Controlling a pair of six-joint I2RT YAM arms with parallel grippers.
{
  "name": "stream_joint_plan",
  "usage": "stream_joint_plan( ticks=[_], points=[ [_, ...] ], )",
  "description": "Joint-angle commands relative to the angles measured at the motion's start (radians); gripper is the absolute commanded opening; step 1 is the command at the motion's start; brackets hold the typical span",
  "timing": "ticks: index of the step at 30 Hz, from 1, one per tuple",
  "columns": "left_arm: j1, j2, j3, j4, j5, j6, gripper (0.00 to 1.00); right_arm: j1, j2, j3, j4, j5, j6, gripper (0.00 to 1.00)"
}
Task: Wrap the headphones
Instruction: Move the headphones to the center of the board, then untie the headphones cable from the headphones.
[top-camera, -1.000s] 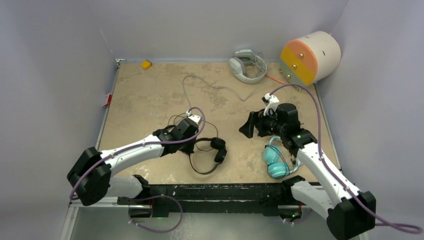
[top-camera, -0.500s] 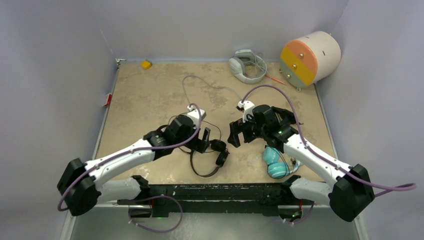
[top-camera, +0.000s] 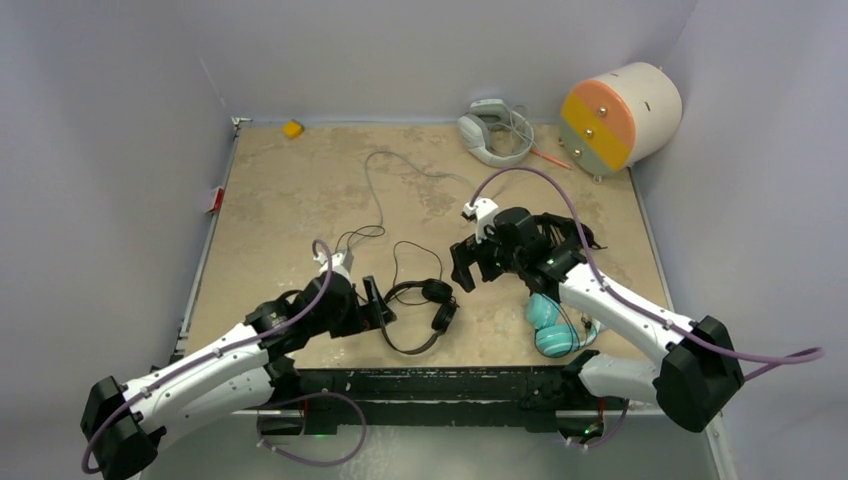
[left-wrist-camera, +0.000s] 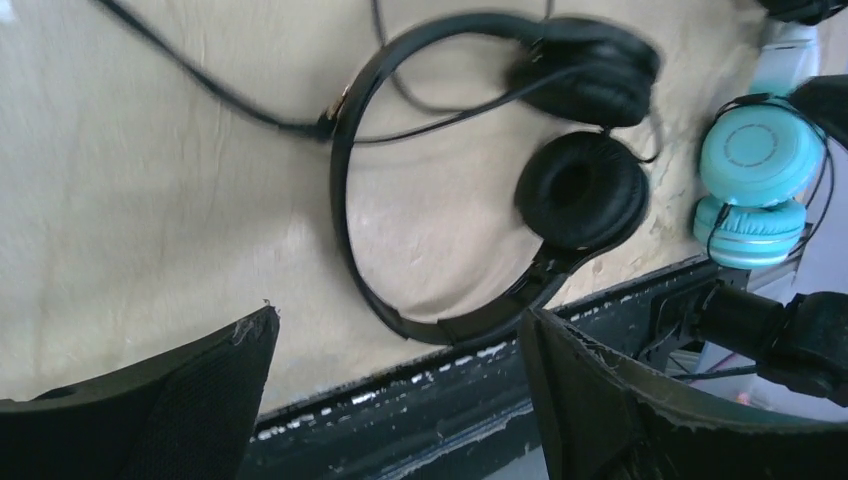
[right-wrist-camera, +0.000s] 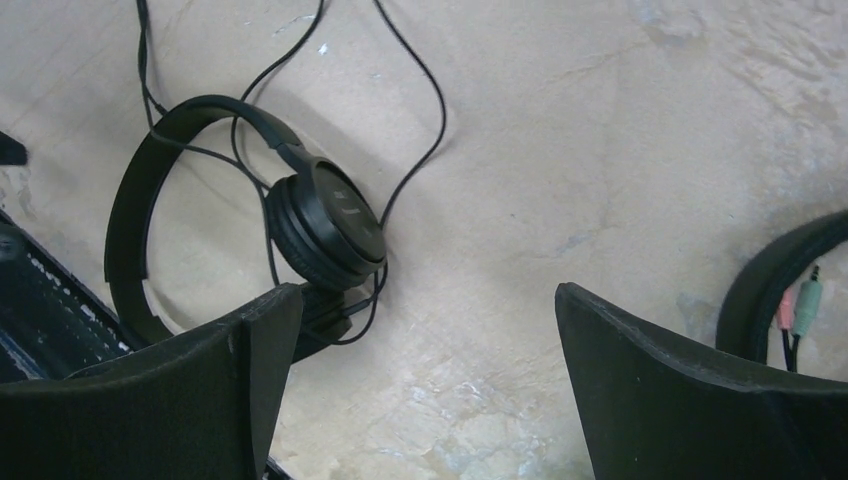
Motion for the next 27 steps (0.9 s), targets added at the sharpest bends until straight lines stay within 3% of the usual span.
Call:
stream_joint_plan(
  ticks=[1, 8, 14, 17, 27],
  points=[
    [-0.038, 0.003, -0.098, 0.06, 0.079, -0.23, 0.87, 0.066, 0.03, 0.043, 0.044, -0.023, -0.08, 0.99],
    [-0.057, 0.15, -0.093, 0.08, -0.039, -0.231, 0.79, 0.177, 0.132, 0.078, 0.03, 0.003, -0.172, 0.91],
    [-0.057, 0.25, -0.046, 0.119, -0.088, -0.137, 0.6, 0.211, 0.17, 0.083, 0.081, 0.029, -0.208, 0.87],
    [-0.056, 0.29, -0.028, 0.129, -0.102, -0.117, 0.56, 0.229, 0.188, 0.098, 0.073, 0.037, -0.213, 0.85],
    [-0.056, 0.399, 0.026, 0.196, -0.122, -0.091, 0.53, 0.265, 0.27, 0.125, 0.078, 0.049, -0.227, 0.84]
  ],
)
